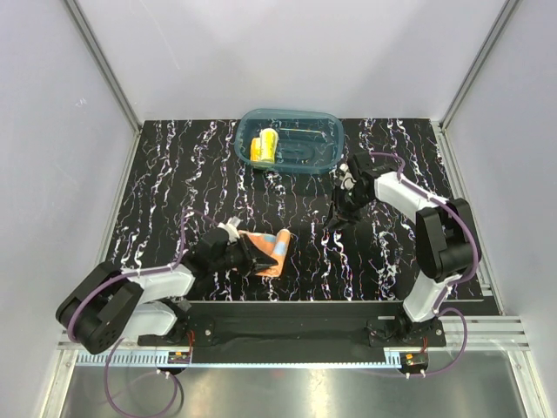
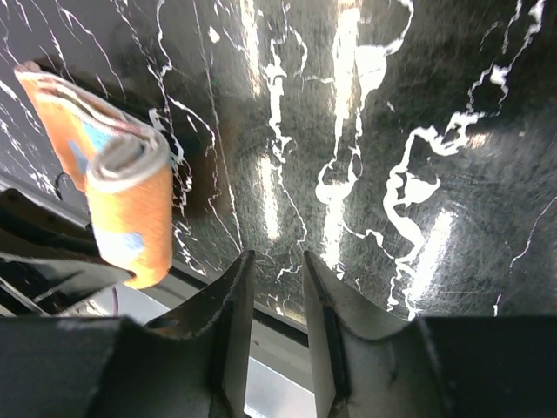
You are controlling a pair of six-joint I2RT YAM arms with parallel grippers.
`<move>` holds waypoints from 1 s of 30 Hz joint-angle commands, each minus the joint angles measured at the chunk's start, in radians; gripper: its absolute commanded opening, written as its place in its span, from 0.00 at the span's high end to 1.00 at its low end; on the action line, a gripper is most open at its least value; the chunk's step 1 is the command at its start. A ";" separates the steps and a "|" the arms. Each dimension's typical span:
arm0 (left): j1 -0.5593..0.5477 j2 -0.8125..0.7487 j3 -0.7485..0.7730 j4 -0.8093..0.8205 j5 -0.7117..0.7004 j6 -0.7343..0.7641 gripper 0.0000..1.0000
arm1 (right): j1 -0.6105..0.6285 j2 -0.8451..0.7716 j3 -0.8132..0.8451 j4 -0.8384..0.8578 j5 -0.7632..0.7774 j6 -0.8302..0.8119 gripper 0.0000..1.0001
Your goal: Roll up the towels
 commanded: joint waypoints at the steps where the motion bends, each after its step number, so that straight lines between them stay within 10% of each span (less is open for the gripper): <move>1: 0.024 -0.042 -0.040 0.103 0.019 -0.091 1.00 | 0.006 -0.063 -0.024 0.024 -0.050 0.006 0.64; 12: 0.100 -0.060 -0.137 0.018 -0.008 -0.163 1.00 | 0.073 -0.147 -0.187 0.328 -0.343 0.081 0.37; 30: 0.171 0.032 -0.031 -0.271 0.027 0.001 1.00 | 0.331 0.084 -0.095 0.481 -0.249 0.078 0.23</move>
